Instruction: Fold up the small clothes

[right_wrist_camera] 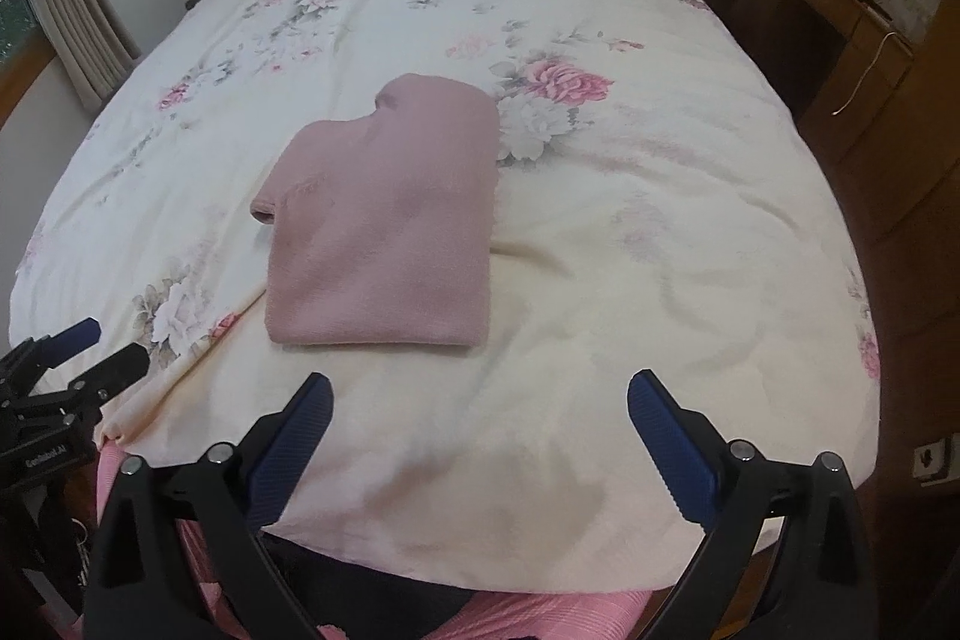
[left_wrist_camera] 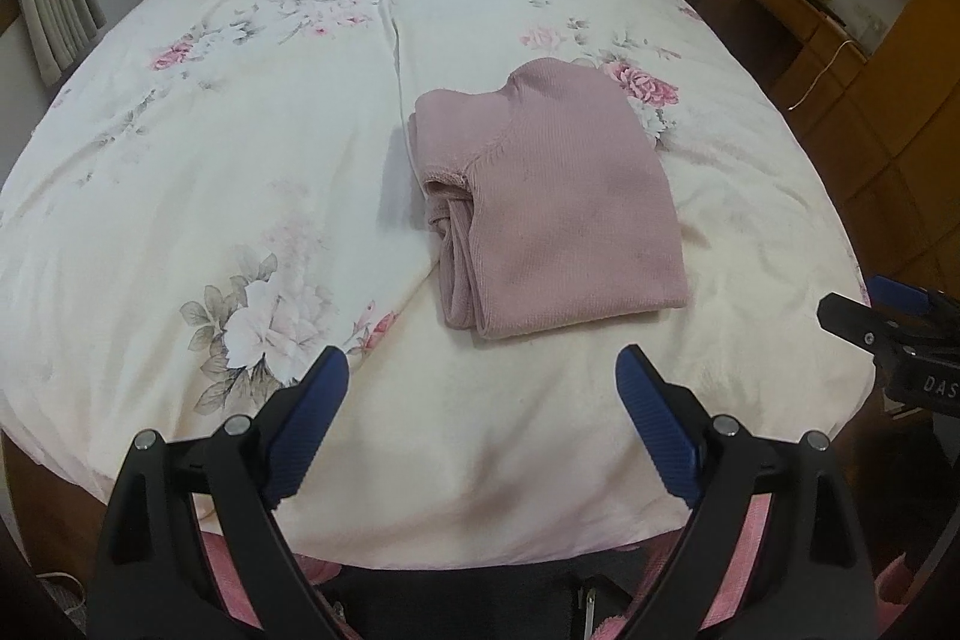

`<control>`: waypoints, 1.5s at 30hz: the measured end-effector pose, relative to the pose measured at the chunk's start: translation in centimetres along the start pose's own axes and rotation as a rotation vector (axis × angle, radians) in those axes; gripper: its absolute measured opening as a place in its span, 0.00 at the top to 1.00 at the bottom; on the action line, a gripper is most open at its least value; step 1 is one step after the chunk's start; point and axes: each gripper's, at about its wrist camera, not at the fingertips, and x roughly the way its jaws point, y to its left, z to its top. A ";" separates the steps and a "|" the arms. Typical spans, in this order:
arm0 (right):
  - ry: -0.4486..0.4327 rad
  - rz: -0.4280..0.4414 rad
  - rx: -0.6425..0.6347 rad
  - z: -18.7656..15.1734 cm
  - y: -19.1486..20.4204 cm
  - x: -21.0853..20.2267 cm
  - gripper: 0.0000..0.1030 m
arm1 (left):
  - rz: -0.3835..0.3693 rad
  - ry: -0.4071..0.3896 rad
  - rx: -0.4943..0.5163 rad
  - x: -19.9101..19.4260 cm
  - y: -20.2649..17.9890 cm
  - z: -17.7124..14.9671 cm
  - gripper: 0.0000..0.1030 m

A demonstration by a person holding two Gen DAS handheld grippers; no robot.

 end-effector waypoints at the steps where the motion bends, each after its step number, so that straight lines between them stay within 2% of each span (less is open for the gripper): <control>1: -0.002 -0.007 -0.002 -0.1 0.0 -0.1 0.04 | 0.008 -0.003 0.006 -0.1 -0.2 0.0 0.13; 16: 0.016 -0.036 0.002 -0.5 -0.8 0.2 0.04 | 0.035 0.001 0.017 -0.5 -1.4 -0.7 0.13; 40: -0.009 0.000 0.038 0.3 -2.3 0.5 0.04 | 0.048 0.016 0.034 0.2 -1.8 -0.9 0.13; 45: 0.004 -0.014 0.042 0.5 -2.6 0.7 0.04 | 0.047 0.011 0.029 0.1 -1.8 -0.9 0.13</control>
